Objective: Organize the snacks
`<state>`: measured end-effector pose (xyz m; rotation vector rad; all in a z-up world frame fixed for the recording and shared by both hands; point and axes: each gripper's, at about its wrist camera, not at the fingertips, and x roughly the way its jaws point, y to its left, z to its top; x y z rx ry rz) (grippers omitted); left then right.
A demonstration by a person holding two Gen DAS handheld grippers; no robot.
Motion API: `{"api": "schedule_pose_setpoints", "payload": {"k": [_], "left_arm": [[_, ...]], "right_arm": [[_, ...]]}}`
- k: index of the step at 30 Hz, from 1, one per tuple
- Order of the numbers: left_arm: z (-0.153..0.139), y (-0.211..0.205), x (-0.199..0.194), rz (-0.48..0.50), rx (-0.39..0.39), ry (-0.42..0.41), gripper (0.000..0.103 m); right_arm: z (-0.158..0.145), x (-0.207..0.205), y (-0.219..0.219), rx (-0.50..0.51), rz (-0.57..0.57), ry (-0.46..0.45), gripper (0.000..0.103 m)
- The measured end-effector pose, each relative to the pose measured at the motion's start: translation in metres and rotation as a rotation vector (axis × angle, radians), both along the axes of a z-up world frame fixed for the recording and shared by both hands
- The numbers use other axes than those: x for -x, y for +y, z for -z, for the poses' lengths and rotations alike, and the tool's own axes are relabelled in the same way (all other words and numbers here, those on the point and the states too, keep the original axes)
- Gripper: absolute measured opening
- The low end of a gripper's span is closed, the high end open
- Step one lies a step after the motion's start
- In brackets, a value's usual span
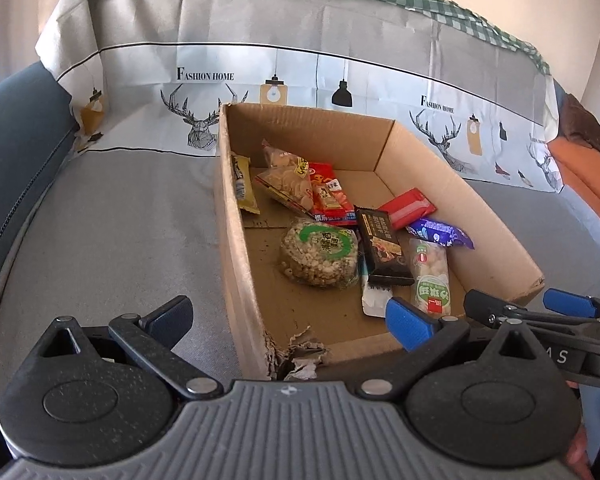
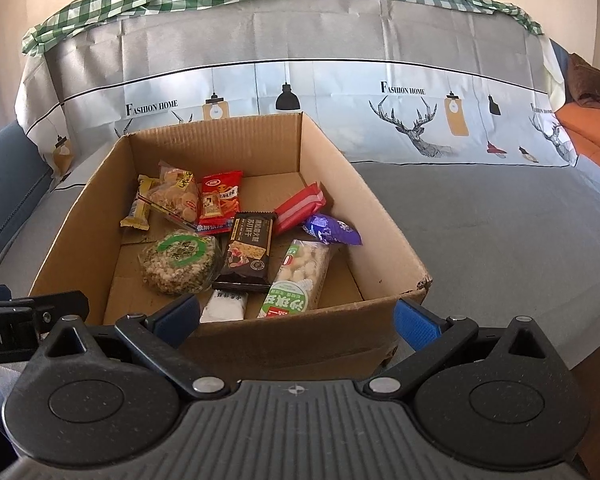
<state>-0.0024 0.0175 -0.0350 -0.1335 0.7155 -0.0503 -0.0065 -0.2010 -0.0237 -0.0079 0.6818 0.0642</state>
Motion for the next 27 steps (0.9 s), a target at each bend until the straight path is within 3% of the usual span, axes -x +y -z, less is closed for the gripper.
{"api": "schedule_pose_setpoints", "payload": {"k": [27], "left_arm": [[-0.0011,-0.0017,0.0024,0.023,-0.011,-0.020,0.102]], "right_arm": [[0.0001,0.0002,0.0003,0.001,0.000,-0.001,0.102]]}}
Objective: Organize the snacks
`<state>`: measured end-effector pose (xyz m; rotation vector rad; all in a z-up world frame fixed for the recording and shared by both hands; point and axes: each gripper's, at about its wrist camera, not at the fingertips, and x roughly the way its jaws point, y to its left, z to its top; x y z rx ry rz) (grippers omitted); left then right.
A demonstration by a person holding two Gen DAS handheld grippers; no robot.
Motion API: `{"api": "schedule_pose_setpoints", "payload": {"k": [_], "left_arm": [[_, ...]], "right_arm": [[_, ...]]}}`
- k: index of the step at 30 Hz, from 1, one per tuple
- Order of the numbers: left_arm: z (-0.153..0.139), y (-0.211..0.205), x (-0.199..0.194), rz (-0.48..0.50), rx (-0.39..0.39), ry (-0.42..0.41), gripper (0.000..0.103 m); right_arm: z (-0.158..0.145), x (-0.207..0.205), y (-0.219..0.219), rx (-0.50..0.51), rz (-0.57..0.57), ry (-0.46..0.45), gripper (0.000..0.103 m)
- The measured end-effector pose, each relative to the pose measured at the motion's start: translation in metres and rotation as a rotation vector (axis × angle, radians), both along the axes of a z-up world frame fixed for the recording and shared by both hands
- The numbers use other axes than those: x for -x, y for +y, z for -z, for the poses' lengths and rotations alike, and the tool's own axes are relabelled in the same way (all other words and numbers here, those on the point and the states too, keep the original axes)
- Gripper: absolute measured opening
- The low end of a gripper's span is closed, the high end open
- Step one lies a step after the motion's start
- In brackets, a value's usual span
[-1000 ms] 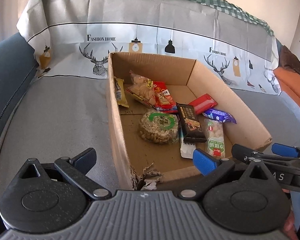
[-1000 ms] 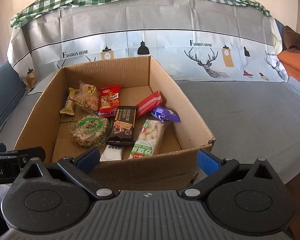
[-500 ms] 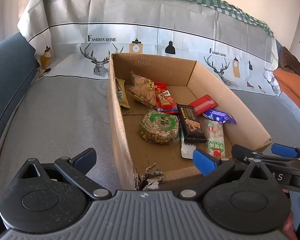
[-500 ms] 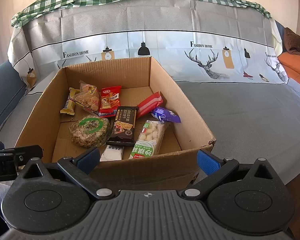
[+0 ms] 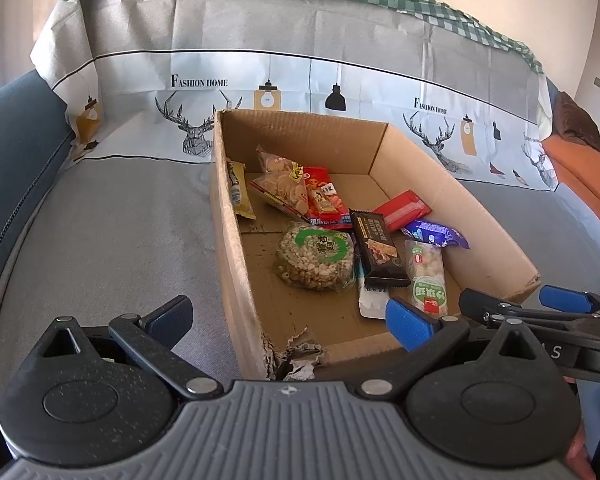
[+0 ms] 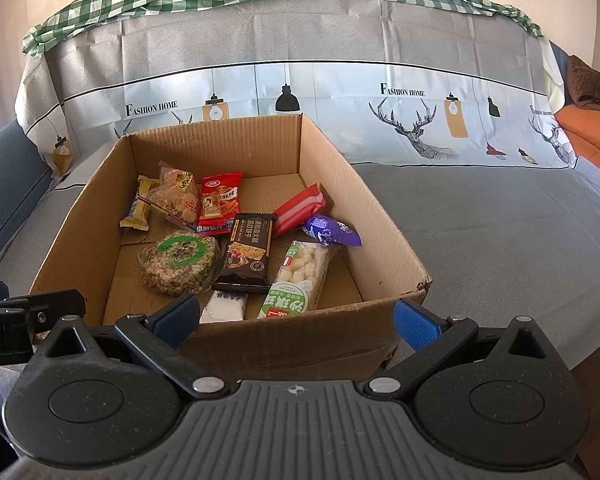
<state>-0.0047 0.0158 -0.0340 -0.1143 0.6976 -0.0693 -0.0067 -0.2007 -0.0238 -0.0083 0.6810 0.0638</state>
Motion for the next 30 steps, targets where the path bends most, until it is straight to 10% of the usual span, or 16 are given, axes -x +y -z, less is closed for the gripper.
{"api": "schedule_pose_setpoints", "payload": {"k": [30], "left_arm": [[0.0005,-0.0046,-0.0019,0.017,0.009,-0.012,0.102]], "right_arm": [[-0.0049,0.0024,-0.0008,-0.020,-0.003,-0.015,0.102]]}}
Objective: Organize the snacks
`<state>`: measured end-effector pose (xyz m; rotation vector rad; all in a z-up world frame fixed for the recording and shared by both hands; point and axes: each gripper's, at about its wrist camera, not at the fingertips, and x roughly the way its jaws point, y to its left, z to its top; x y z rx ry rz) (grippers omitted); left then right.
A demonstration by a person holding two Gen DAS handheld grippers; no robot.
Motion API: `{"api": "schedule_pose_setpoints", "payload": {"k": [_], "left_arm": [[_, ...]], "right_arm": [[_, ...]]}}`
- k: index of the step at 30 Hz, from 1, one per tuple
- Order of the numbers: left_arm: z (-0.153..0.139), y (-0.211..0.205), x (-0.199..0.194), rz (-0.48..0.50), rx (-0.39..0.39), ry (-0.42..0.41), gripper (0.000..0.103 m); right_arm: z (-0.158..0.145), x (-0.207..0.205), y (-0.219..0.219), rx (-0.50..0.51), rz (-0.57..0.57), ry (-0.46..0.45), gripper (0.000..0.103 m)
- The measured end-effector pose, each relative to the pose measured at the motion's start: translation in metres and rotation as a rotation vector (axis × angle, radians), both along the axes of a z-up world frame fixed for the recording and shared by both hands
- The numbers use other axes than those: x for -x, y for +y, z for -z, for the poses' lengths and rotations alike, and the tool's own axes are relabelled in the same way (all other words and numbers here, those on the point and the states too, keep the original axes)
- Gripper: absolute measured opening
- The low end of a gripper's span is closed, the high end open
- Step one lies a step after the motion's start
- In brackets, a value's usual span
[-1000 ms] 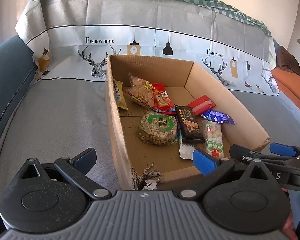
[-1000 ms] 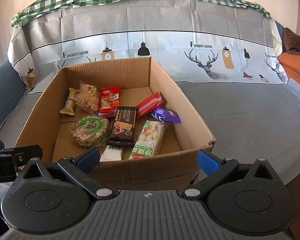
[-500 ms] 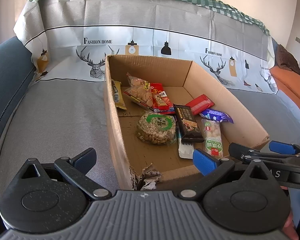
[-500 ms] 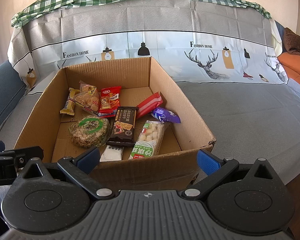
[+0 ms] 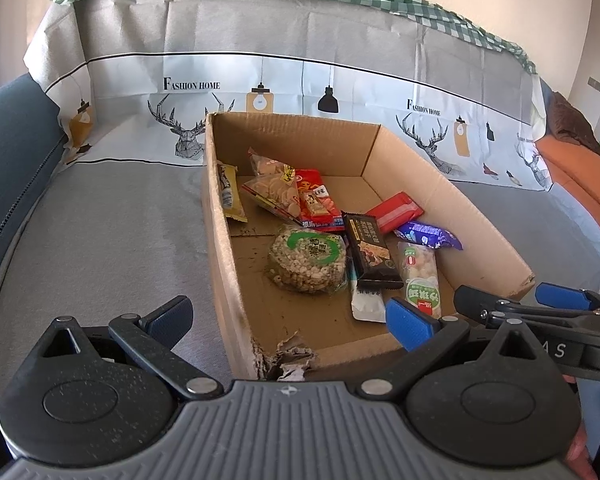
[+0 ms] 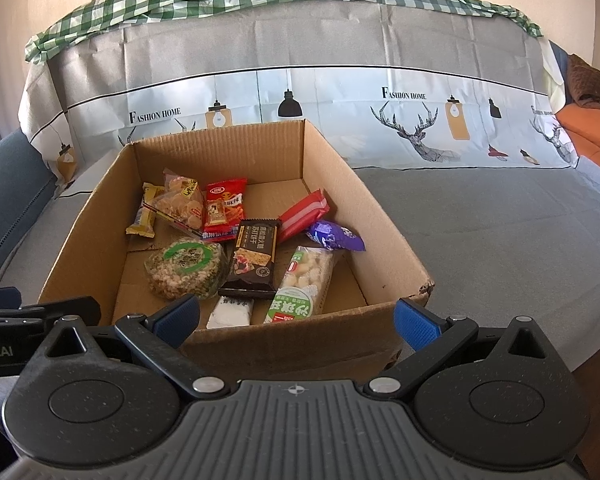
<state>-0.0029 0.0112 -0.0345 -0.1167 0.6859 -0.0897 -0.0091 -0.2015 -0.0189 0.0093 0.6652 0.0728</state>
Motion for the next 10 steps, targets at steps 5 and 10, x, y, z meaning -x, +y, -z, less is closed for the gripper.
{"api": "schedule_pose_setpoints", "payload": {"k": [5,10], "left_arm": [[-0.0018,-0.0022,-0.0030,0.010,0.009,-0.023,0.102],[-0.0070,-0.0028,-0.0052,0.020,0.032,-0.058,0.103]], "right_arm": [[-0.0012,-0.0010,0.0010,0.001,-0.001,-0.002,0.102],[-0.0070,-0.0040,-0.0043,-0.031,0.002,-0.006,0.102]]}}
